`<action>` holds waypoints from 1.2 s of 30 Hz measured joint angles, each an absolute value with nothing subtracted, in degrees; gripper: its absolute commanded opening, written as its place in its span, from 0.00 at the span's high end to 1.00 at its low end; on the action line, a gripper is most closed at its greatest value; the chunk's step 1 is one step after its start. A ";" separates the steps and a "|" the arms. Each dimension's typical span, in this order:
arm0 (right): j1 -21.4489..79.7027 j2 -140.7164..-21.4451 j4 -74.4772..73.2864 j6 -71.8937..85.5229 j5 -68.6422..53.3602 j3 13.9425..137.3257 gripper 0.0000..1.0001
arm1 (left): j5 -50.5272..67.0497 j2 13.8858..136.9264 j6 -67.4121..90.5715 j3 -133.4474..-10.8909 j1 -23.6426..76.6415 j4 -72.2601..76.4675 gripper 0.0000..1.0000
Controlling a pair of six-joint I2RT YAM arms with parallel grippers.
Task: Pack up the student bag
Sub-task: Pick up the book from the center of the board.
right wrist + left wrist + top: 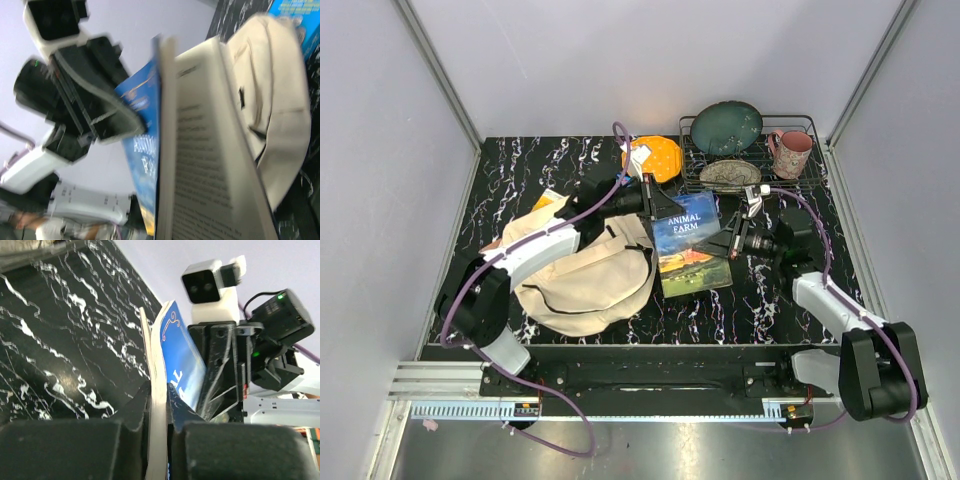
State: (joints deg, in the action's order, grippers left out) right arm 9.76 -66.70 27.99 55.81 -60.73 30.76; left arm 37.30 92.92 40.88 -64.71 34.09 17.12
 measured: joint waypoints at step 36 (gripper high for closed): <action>30.79 -86.94 46.57 74.32 -32.21 26.52 0.25 | 9.37 66.67 44.71 -53.10 25.21 0.32 1.00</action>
